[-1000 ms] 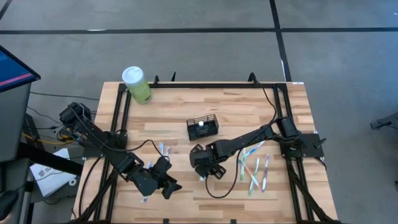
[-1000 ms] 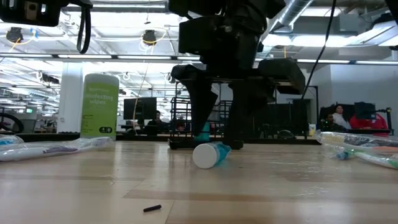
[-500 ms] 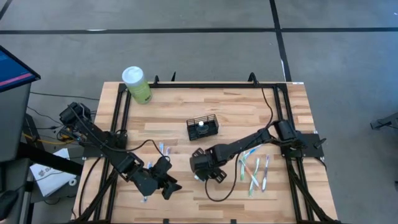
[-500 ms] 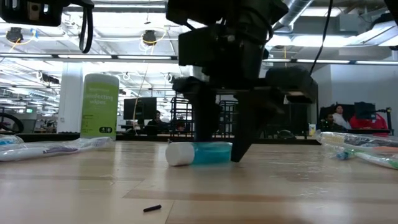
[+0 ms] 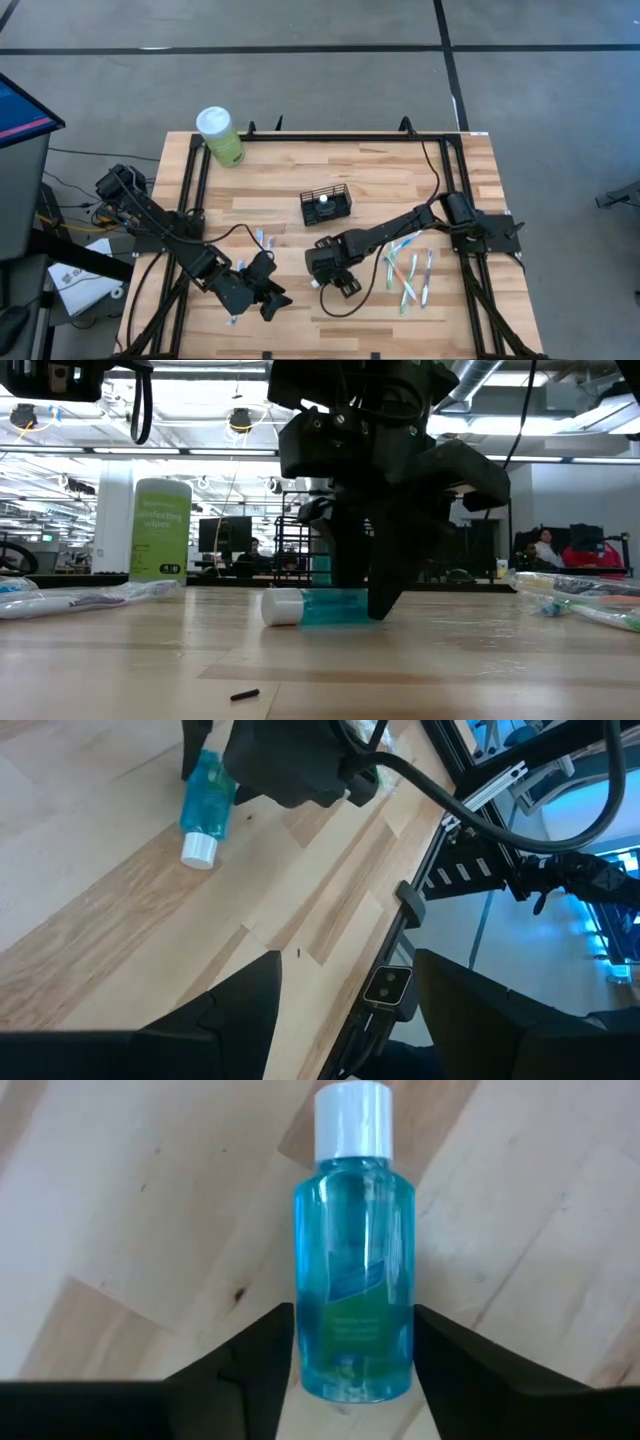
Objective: Pick & Place toothbrushing station
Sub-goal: Put the blue mouthwash into the black mesh organizer
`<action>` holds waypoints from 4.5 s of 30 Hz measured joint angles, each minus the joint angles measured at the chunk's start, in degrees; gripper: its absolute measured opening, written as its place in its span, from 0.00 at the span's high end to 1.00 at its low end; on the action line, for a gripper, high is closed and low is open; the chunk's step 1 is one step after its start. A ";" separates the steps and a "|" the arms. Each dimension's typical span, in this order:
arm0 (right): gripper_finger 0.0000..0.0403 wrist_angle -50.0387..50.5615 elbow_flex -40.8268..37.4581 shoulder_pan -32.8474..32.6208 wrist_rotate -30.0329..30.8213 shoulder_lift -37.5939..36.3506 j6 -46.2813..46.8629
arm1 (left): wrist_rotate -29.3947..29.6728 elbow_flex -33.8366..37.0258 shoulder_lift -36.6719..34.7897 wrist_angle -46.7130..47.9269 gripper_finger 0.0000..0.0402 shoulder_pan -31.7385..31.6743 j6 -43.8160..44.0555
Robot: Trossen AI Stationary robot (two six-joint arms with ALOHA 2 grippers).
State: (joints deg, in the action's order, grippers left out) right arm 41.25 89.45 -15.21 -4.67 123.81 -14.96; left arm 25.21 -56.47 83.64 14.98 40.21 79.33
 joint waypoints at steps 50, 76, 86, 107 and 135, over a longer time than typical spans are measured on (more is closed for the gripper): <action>0.49 1.75 0.00 0.29 -0.78 0.00 4.21 | 0.94 0.00 0.00 1.75 0.45 -0.13 0.52; 0.61 -0.10 2.38 -3.58 6.27 -0.37 4.45 | 1.79 0.00 0.00 3.06 0.45 -0.13 0.17; 0.71 1.90 2.36 -3.46 6.40 -1.68 10.51 | 1.78 0.00 0.00 3.08 0.45 -0.13 -0.02; 0.50 2.41 2.10 -3.04 2.11 -1.68 13.53 | 1.77 0.00 0.00 3.04 0.45 -0.24 -1.38; 0.41 4.40 1.22 -2.00 3.08 -2.24 15.00 | 1.75 0.00 0.00 3.05 0.45 -1.09 -1.70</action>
State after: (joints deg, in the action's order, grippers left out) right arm 45.64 90.67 -17.21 -1.59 121.57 0.04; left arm 26.96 -56.47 83.64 18.03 39.11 77.63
